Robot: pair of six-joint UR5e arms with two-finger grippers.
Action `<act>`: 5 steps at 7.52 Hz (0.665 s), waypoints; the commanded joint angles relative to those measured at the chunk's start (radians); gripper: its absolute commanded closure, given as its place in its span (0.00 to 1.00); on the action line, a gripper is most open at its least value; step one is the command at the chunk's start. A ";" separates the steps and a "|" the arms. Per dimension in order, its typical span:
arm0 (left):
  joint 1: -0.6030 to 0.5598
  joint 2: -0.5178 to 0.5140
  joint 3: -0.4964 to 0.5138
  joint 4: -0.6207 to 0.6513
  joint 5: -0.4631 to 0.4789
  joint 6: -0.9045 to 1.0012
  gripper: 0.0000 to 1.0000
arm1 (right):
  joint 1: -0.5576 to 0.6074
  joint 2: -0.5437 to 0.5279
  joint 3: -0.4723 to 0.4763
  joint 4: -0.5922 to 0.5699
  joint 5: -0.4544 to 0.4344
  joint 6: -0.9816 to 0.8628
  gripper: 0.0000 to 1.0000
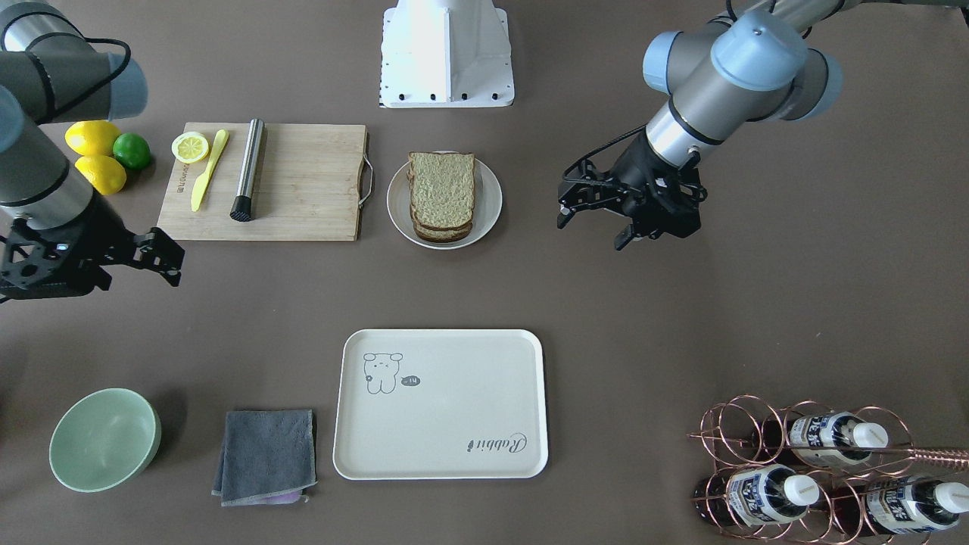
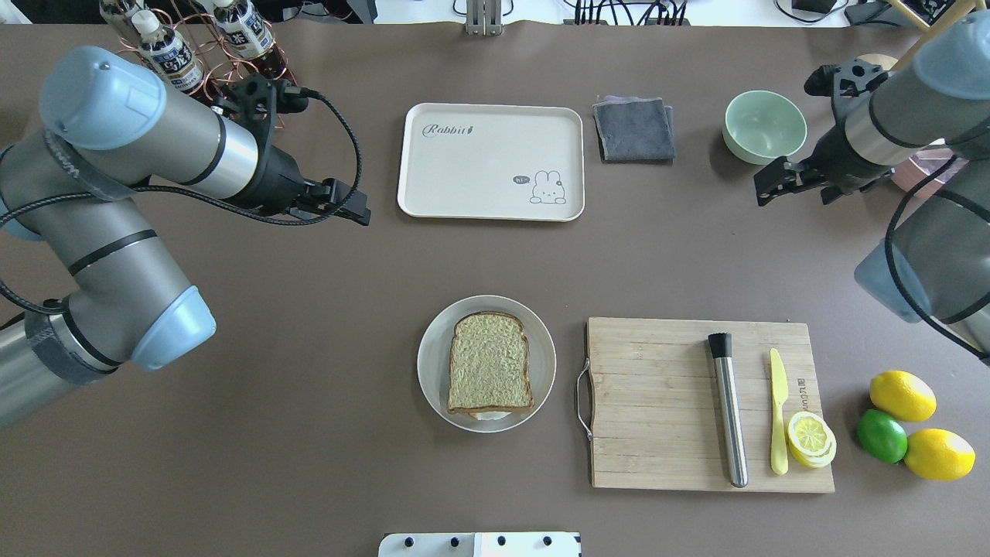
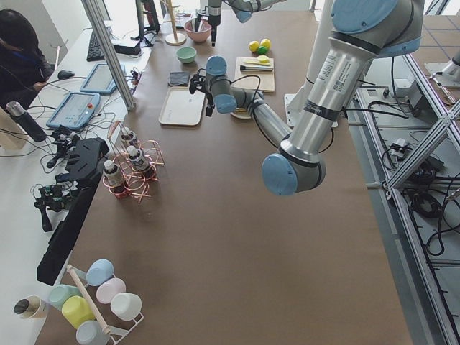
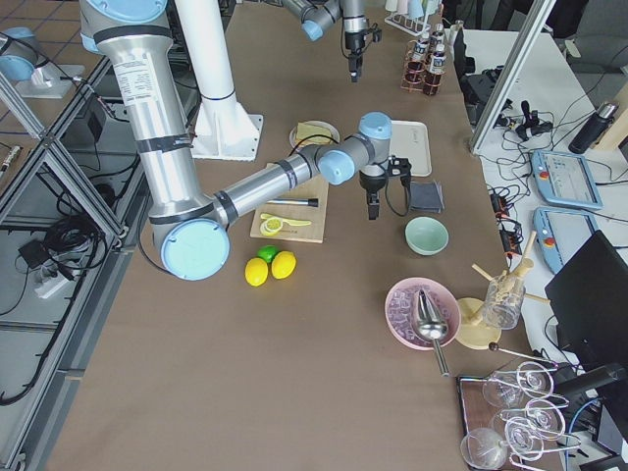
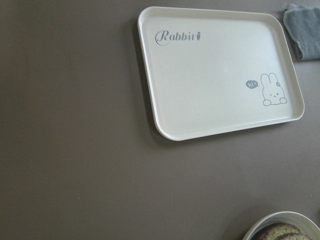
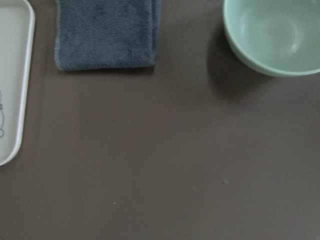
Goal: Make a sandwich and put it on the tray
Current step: 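Withdraw the right gripper while the left arm reaches toward the plate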
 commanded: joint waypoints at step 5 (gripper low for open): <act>0.247 -0.102 0.012 0.142 0.205 -0.065 0.02 | 0.548 -0.333 -0.010 -0.283 0.102 -0.975 0.00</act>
